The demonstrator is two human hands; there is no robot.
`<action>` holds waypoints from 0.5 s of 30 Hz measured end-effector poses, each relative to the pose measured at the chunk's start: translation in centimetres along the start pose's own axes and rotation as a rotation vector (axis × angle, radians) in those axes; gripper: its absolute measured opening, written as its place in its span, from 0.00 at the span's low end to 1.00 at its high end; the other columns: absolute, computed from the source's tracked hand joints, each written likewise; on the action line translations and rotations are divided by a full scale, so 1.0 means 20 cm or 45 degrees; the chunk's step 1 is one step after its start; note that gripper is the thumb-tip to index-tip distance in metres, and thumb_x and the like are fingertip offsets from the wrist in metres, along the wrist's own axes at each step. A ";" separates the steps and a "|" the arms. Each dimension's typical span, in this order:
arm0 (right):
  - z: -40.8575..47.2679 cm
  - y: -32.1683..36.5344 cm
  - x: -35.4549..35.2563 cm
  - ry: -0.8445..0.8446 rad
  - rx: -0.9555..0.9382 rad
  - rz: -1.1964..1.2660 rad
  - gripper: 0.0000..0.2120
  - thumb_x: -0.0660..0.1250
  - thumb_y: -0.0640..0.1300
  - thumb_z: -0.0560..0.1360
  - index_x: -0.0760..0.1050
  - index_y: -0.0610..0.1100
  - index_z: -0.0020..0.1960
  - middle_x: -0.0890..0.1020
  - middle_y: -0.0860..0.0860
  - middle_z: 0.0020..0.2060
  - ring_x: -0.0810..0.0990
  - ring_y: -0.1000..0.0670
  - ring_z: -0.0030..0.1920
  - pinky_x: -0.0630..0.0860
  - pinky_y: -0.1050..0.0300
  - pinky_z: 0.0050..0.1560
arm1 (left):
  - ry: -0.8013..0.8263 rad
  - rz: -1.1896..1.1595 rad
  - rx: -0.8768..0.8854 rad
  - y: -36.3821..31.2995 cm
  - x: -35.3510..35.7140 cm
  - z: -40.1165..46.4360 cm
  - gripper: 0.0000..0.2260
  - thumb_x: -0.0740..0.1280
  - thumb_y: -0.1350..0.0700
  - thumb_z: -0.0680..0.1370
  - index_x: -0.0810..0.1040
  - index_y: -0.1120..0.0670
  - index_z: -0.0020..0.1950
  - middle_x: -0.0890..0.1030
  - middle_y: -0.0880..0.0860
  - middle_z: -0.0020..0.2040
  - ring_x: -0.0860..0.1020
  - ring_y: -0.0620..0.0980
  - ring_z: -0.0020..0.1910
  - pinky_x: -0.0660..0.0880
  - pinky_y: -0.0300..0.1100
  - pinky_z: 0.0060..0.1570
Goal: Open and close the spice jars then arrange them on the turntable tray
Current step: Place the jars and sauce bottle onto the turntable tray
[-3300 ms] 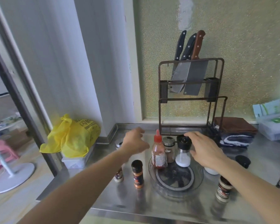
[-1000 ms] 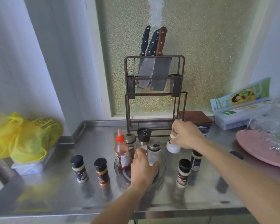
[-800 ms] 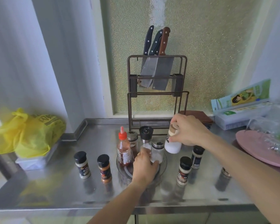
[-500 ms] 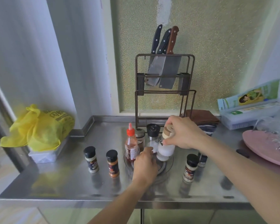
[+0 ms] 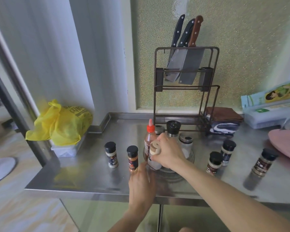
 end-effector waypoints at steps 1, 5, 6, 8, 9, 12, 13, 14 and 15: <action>0.00 0.00 0.01 -0.023 0.009 0.014 0.31 0.80 0.48 0.66 0.70 0.42 0.63 0.81 0.47 0.53 0.81 0.44 0.52 0.70 0.56 0.42 | 0.016 -0.029 -0.025 0.01 0.01 0.00 0.11 0.67 0.57 0.78 0.77 0.50 0.60 0.86 0.50 0.48 0.84 0.54 0.49 0.78 0.47 0.45; -0.02 0.00 0.05 -0.056 0.009 0.041 0.30 0.79 0.48 0.67 0.69 0.43 0.62 0.83 0.46 0.54 0.82 0.44 0.54 0.69 0.55 0.42 | 0.052 -0.088 -0.040 0.03 0.01 -0.01 0.13 0.67 0.58 0.77 0.76 0.48 0.61 0.86 0.48 0.50 0.84 0.51 0.51 0.79 0.44 0.47; -0.02 0.01 0.05 -0.046 0.008 0.046 0.30 0.79 0.49 0.67 0.68 0.43 0.63 0.83 0.46 0.54 0.82 0.44 0.53 0.70 0.55 0.42 | 0.043 -0.101 -0.033 0.03 0.00 0.00 0.14 0.67 0.58 0.77 0.77 0.49 0.62 0.86 0.48 0.51 0.84 0.51 0.51 0.78 0.44 0.47; -0.03 0.01 0.02 -0.032 0.002 0.055 0.31 0.79 0.50 0.67 0.68 0.44 0.64 0.83 0.47 0.54 0.82 0.44 0.53 0.73 0.55 0.42 | -0.001 -0.103 -0.017 0.03 -0.05 0.01 0.14 0.67 0.59 0.77 0.77 0.50 0.62 0.86 0.47 0.52 0.85 0.51 0.50 0.80 0.47 0.49; -0.04 0.01 0.00 -0.049 -0.023 0.038 0.32 0.79 0.51 0.67 0.68 0.44 0.64 0.82 0.47 0.55 0.82 0.44 0.53 0.74 0.54 0.43 | -0.036 -0.099 -0.001 0.03 -0.09 0.02 0.13 0.67 0.61 0.76 0.77 0.51 0.60 0.85 0.46 0.50 0.85 0.51 0.48 0.80 0.48 0.49; -0.08 0.05 -0.05 -0.250 -0.233 -0.042 0.26 0.77 0.53 0.70 0.70 0.45 0.62 0.79 0.50 0.55 0.81 0.46 0.51 0.76 0.54 0.45 | -0.227 -0.102 0.080 0.07 -0.25 0.07 0.09 0.69 0.62 0.75 0.78 0.50 0.52 0.83 0.45 0.44 0.82 0.49 0.41 0.79 0.50 0.44; -0.10 0.09 -0.07 -0.311 -0.334 -0.045 0.23 0.76 0.52 0.71 0.72 0.45 0.60 0.78 0.50 0.54 0.81 0.47 0.49 0.77 0.55 0.44 | -0.308 -0.090 0.115 0.09 -0.31 0.10 0.09 0.70 0.62 0.75 0.78 0.50 0.51 0.81 0.45 0.44 0.81 0.50 0.41 0.78 0.50 0.44; -0.11 0.13 -0.08 -0.332 -0.420 -0.041 0.19 0.75 0.50 0.73 0.73 0.46 0.58 0.78 0.50 0.54 0.81 0.47 0.48 0.77 0.54 0.43 | -0.388 -0.054 0.153 0.11 -0.36 0.13 0.10 0.70 0.64 0.74 0.78 0.51 0.51 0.80 0.47 0.46 0.79 0.52 0.43 0.78 0.50 0.46; -0.13 0.18 -0.09 -0.316 -0.487 -0.042 0.16 0.73 0.49 0.74 0.73 0.46 0.58 0.77 0.50 0.54 0.81 0.47 0.47 0.77 0.53 0.45 | -0.444 0.002 0.175 0.13 -0.41 0.18 0.12 0.70 0.65 0.74 0.79 0.51 0.53 0.78 0.49 0.49 0.78 0.53 0.47 0.77 0.50 0.48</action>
Point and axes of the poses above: each hand's wrist, its own z-axis towards the middle knuckle, its own x-axis out of the palm, y = z × x, the point moved 1 cm from there along z, towards the middle knuckle
